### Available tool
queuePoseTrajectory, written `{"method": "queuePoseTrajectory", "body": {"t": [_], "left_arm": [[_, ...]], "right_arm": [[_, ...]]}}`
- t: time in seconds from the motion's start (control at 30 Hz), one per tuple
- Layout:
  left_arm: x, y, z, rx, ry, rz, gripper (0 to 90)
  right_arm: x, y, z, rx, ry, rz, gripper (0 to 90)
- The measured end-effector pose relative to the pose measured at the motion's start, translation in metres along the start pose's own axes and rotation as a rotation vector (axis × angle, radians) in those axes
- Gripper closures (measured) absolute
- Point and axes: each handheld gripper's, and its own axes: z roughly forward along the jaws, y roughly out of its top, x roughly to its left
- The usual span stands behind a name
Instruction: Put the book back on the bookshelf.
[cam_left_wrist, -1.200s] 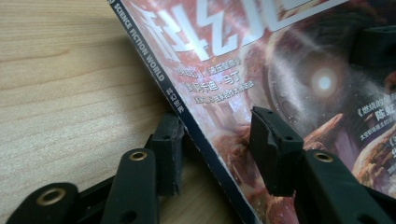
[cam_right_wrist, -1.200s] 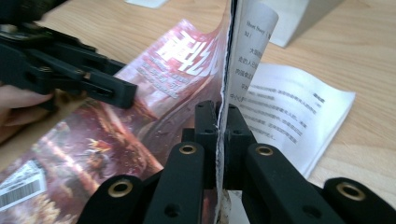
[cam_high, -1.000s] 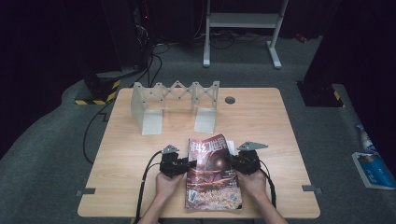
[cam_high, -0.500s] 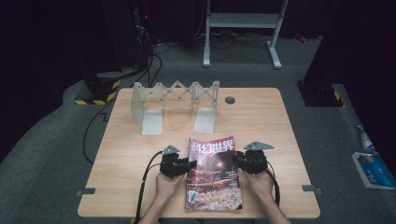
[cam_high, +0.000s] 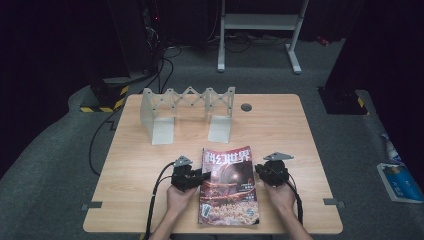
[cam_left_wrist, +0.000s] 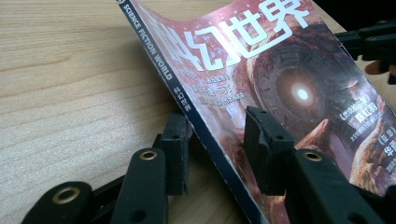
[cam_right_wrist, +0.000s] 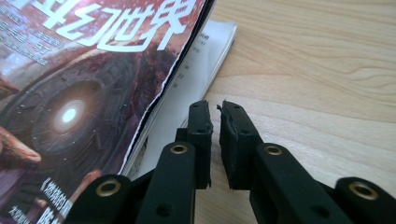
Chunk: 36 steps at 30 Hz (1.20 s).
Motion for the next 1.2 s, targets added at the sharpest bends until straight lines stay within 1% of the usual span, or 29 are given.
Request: {"method": "queuePoseTrajectory", "body": {"t": [0.07, 0.2, 0.23, 0.37, 0.53, 0.67, 0.77, 0.83, 0.9, 1.2], "left_arm": [[0.000, 0.000, 0.000, 0.000, 0.001, -0.001, 61.8], [0.000, 0.000, 0.000, -0.001, -0.003, 0.001, 61.8], [0.000, 0.000, 0.000, -0.004, -0.005, 0.002, 61.6], [0.000, 0.000, 0.000, -0.007, -0.007, 0.007, 60.8], [0.001, 0.001, 0.001, 0.010, -0.024, 0.001, 58.2], [0.001, 0.001, 0.002, 0.017, -0.027, 0.012, 55.8], [0.001, 0.002, 0.002, 0.017, -0.038, -0.001, 52.9], [0.002, 0.002, 0.002, 0.016, -0.051, -0.013, 50.2], [0.004, 0.002, 0.002, 0.015, -0.063, -0.025, 47.6], [0.005, 0.002, 0.002, 0.016, -0.088, -0.028, 40.9]], "right_arm": [[0.001, 0.000, 0.004, 0.012, 0.006, -0.001, 83.6], [0.005, 0.002, 0.007, 0.013, 0.024, -0.007, 85.6], [0.006, 0.003, 0.008, 0.014, 0.017, -0.019, 86.2], [0.008, 0.003, 0.008, 0.018, 0.018, -0.030, 88.3], [0.009, 0.003, 0.009, 0.016, 0.018, -0.053, 89.5], [0.011, 0.003, 0.010, 0.009, 0.037, -0.057, 89.5], [0.014, 0.004, 0.011, 0.009, 0.050, -0.064, 89.5], [0.016, 0.004, 0.013, 0.008, 0.053, -0.074, 89.6], [0.017, 0.005, 0.013, 0.005, 0.055, -0.073, 89.6], [0.019, 0.005, 0.015, -0.003, 0.078, -0.082, 89.6]]}}
